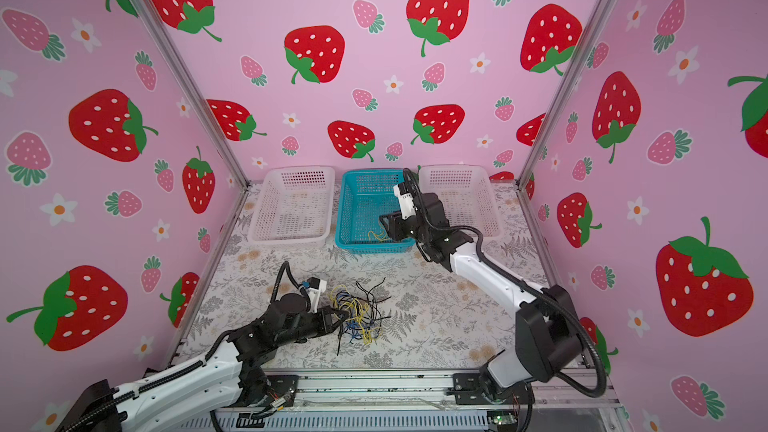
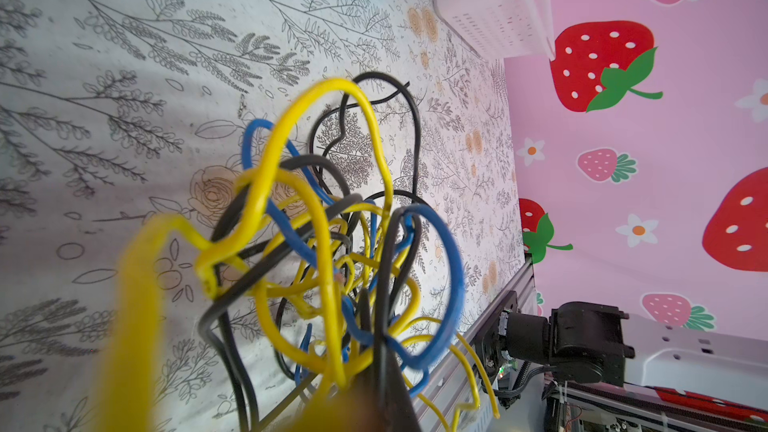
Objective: Untangle the cables
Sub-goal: 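Release the yellow wire into the teal basket and withdraw the right gripper, then reach the right gripper back into the bundle held by the left gripper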
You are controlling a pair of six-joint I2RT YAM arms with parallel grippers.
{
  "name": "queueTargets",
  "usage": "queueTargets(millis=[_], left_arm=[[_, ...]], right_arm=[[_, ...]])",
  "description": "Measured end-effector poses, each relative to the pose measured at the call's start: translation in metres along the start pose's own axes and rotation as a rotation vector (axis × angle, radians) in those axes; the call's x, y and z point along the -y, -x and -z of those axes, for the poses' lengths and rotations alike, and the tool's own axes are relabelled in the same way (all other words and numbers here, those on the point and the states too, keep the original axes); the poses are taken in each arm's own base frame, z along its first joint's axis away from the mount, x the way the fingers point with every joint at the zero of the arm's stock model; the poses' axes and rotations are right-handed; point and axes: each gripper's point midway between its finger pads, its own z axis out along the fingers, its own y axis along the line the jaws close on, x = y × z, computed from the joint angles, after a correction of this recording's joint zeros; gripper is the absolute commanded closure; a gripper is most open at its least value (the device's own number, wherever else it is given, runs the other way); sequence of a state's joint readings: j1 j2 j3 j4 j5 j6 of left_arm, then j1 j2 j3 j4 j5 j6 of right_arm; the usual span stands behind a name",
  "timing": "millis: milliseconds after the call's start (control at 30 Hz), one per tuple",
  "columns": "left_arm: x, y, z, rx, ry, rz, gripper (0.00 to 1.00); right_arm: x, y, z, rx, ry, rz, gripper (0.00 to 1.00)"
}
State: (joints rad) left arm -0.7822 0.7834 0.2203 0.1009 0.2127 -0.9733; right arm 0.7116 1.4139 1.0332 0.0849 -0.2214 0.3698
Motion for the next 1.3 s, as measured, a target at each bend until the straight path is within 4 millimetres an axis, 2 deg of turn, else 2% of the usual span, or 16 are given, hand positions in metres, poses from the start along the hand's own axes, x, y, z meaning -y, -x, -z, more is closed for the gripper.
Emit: queueTargets(millis=[67,200,300,400,600,767,1000,1133,1300], left_arm=[[-0.001,-0.001,-0.001,-0.006,0.002,0.0,1.0],[0.001,-0.002,-0.004,-0.022,0.002,-0.003,1.0],[0.004,-0.003,-0.007,-0.04,-0.004,-0.005,1.0],[0.007,-0.004,-0.01,-0.057,-0.007,-0.007,1.0],[0.012,-0.002,-0.012,-0.063,-0.013,-0.016,1.0],[0.016,0.001,-0.01,-0.052,-0.029,-0.021,1.0],[0.026,0.004,-0.005,-0.038,-0.07,-0.03,1.0],[0.038,0.008,0.003,-0.012,-0.122,-0.043,1.0],[0.044,0.01,0.01,0.008,-0.151,-0.051,1.0]], right_arm=[[-0.028,-0.028,0.013,-0.022,0.07,0.025,0.44],[-0.07,-0.101,0.034,-0.119,0.198,0.051,0.44],[-0.081,-0.146,0.043,-0.193,0.242,0.051,0.44],[-0.085,-0.17,0.05,-0.224,0.263,0.045,0.45],[-0.095,-0.183,0.05,-0.228,0.296,0.03,0.46],[-0.098,-0.205,0.043,-0.273,0.296,0.008,0.48],[-0.096,-0.209,0.028,-0.259,0.279,-0.045,0.58],[-0.088,-0.225,0.019,-0.297,0.233,-0.072,0.68],[-0.083,-0.222,0.014,-0.27,0.193,-0.093,0.82]])
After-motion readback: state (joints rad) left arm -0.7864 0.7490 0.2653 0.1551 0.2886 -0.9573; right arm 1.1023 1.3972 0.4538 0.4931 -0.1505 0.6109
